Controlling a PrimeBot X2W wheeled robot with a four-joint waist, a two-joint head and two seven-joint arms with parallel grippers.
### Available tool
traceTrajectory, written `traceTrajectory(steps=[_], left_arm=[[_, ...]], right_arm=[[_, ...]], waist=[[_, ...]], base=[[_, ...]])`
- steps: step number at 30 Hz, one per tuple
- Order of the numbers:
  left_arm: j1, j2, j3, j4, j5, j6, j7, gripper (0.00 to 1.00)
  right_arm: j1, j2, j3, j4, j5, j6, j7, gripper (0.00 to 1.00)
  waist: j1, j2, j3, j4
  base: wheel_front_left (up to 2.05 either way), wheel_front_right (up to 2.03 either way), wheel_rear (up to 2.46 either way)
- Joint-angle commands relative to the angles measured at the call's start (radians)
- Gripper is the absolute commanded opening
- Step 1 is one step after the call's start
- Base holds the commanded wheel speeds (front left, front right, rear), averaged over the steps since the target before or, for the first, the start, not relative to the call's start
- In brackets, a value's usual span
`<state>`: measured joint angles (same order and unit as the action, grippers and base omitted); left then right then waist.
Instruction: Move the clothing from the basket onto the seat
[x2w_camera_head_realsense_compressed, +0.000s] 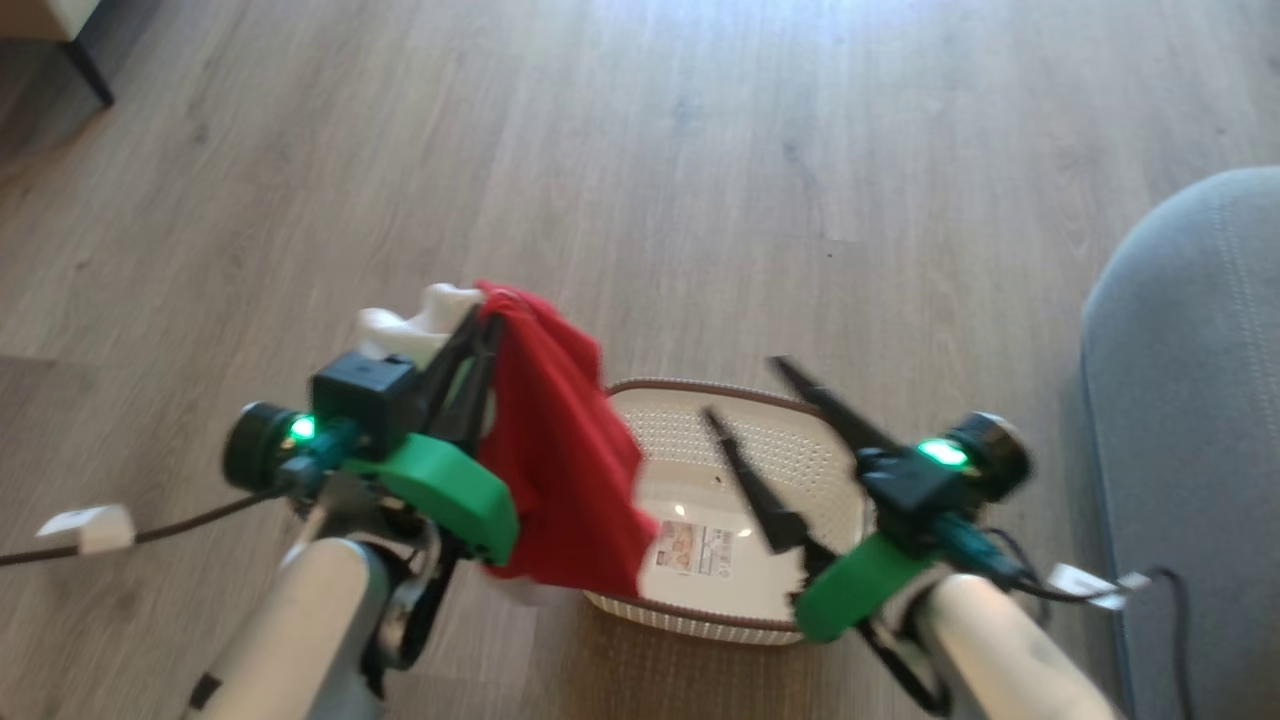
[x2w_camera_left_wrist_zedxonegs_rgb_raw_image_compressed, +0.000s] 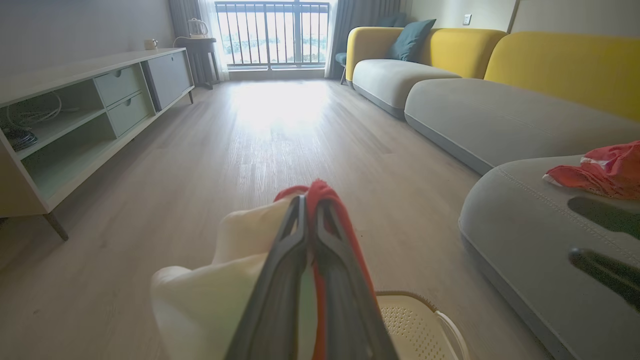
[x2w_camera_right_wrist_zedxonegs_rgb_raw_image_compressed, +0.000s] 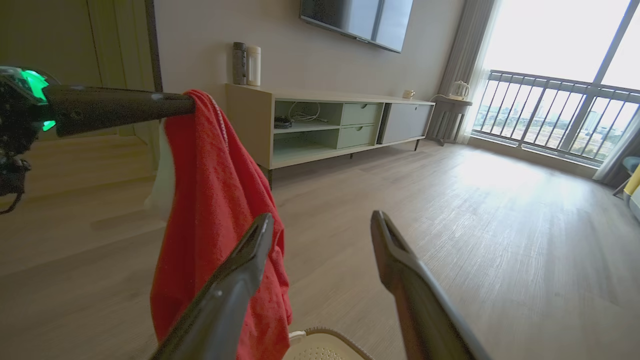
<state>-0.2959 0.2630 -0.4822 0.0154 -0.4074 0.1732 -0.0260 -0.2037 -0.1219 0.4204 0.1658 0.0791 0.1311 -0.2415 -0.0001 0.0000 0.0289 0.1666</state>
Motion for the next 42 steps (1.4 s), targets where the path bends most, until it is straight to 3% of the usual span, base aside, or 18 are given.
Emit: traceTrajectory(steps=[1,7,20,21,22,23,24,25,27,28,29,30,41,42], left_arm=[[-0.064,0.005,0.031,-0.039,0.01,-0.007,0.002,0.0],[-0.1,-0.035,-0.03,-0.048,0.023,-0.029,0.011,0.0],[-0.133,-0.102,-0.148,-0.104,0.03,-0.07,0.051,0.0],[-0.132,-0.103,-0.151,-0.106,0.027,-0.071,0.055,0.0],[-0.13,-0.103,-0.153,-0.109,0.026,-0.071,0.058,0.0],[-0.129,-0.102,-0.155,-0.111,0.024,-0.071,0.06,0.0],[-0.128,-0.102,-0.156,-0.112,0.023,-0.071,0.062,0.0],[-0.126,-0.099,-0.156,-0.11,0.023,-0.069,0.063,0.03],[-0.123,-0.092,-0.15,-0.105,0.023,-0.065,0.061,0.36],[-0.121,-0.089,-0.147,-0.102,0.023,-0.062,0.059,0.47],[-0.119,-0.085,-0.144,-0.099,0.023,-0.061,0.056,0.85],[-0.117,-0.08,-0.142,-0.092,0.024,-0.059,0.055,1.0],[-0.072,-0.059,-0.126,-0.028,0.008,-0.048,0.016,1.0],[-0.059,-0.058,-0.128,-0.02,0.007,-0.047,0.001,1.0]], right_arm=[[-0.056,0.002,0.045,-0.017,0.016,0.0,0.003,1.0],[-0.185,0.006,0.163,0.087,0.068,0.0,0.0,1.0],[-0.31,0.045,0.264,0.293,0.176,0.0,-0.016,1.0],[-0.316,0.047,0.268,0.301,0.182,0.0,-0.017,0.82],[-0.323,0.049,0.272,0.307,0.188,0.0,-0.018,0.36],[-0.33,0.05,0.274,0.311,0.193,0.0,-0.019,0.0],[-0.335,0.051,0.277,0.315,0.198,0.0,-0.019,0.0],[-0.339,0.052,0.281,0.317,0.204,0.0,-0.019,0.0],[-0.345,0.052,0.28,0.306,0.215,0.0,-0.02,0.0],[-0.346,0.05,0.279,0.299,0.218,0.0,-0.02,0.0],[-0.346,0.046,0.277,0.293,0.22,0.0,-0.02,0.0],[-0.345,0.041,0.274,0.287,0.221,0.0,-0.02,0.0],[-0.3,-0.028,0.192,0.196,0.217,0.0,-0.02,0.0],[-0.282,-0.046,0.167,0.171,0.211,0.0,-0.02,0.0]], waist=[[0.0001,0.0,0.002,0.013],[0.0001,0.0,0.001,0.055],[0.0001,0.0,0.001,0.123],[0.0001,0.0,0.002,0.123],[0.0001,0.0,0.002,0.123],[0.0001,0.0,0.003,0.122],[0.0001,0.0,0.004,0.121],[0.0001,0.0,0.003,0.119],[0.0001,0.0,0.005,0.11],[0.0001,0.0,0.007,0.106],[0.0001,0.0,0.008,0.1],[0.0001,0.0,0.01,0.094],[0.0001,0.0,0.032,-0.018],[0.0001,0.0,0.04,-0.053]], base=[[0.0,0.0,0.0],[0.0,0.0,0.0],[0.0,0.0,0.0],[0.0,0.0,0.0],[0.0,0.0,0.0],[0.0,0.0,0.0],[0.0,0.0,0.0],[0.0,0.0,0.0],[0.0,0.0,0.0],[0.0,0.0,0.0],[0.0,0.0,0.0],[0.0,0.0,0.0],[0.0,0.0,0.0],[0.0,0.0,0.0]])
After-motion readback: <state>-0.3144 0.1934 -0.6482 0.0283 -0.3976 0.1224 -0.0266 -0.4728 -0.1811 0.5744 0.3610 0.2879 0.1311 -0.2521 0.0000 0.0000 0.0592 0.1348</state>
